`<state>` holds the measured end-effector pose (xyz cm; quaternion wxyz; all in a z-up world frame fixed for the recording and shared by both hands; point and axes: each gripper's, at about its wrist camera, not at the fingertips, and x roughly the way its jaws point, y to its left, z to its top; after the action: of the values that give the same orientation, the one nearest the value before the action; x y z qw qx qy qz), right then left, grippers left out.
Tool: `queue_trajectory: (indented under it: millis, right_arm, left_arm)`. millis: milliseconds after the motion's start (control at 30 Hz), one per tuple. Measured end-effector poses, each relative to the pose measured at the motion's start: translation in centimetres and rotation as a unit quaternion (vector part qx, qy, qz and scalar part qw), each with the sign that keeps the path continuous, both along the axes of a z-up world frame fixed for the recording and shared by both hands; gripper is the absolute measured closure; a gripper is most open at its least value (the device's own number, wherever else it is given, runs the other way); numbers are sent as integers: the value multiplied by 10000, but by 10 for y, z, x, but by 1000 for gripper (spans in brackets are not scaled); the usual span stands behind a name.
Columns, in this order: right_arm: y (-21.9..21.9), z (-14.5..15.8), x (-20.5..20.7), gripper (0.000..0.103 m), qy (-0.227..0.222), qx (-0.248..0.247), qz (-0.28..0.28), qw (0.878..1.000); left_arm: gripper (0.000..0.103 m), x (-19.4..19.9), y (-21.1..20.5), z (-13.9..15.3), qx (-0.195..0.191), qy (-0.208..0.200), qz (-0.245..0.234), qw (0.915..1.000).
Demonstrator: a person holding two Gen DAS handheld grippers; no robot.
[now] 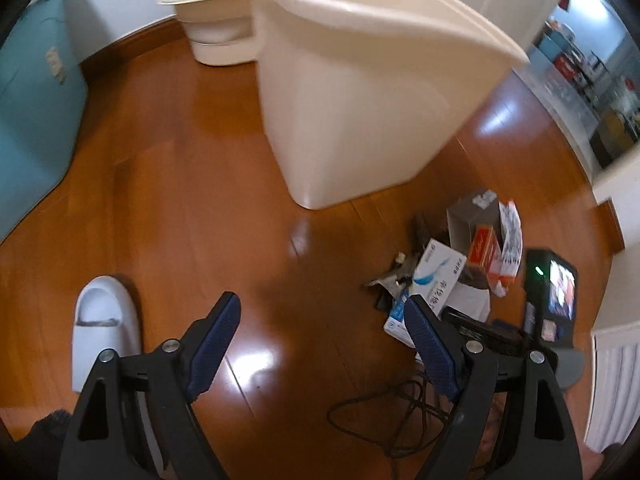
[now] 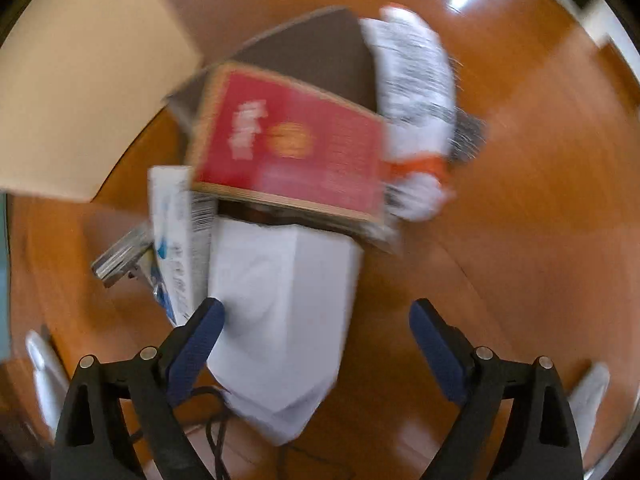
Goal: Collect trash
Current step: 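Drop the white box into the beige wastebasket with the left tool, then grasp the white paper sheet with the right tool and drop it into the wastebasket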
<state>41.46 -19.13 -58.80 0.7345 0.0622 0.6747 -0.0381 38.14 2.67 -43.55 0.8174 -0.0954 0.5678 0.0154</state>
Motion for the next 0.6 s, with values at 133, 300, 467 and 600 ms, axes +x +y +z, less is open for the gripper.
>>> queue_trajectory:
  millis: [133,300,467,600]
  right_arm:
    - [-1,-15,3,19,230,2,-201,9995]
    - [-21,-24,-18,45,328,657,-373,9966]
    - [-47,8,-34,46,-328,588,-358,9971]
    - [-81,14,-28,45,-408,725,-614,9946]
  left_arm:
    - [19,1,-12,-12,42,133,-121,9998]
    - [19,10,-38,-36,122,282,-734,9968]
    - [19,34,-71,-66,338,438,-1674,9843]
    - [19,53,-92,-91,486,640,-2256,9709]
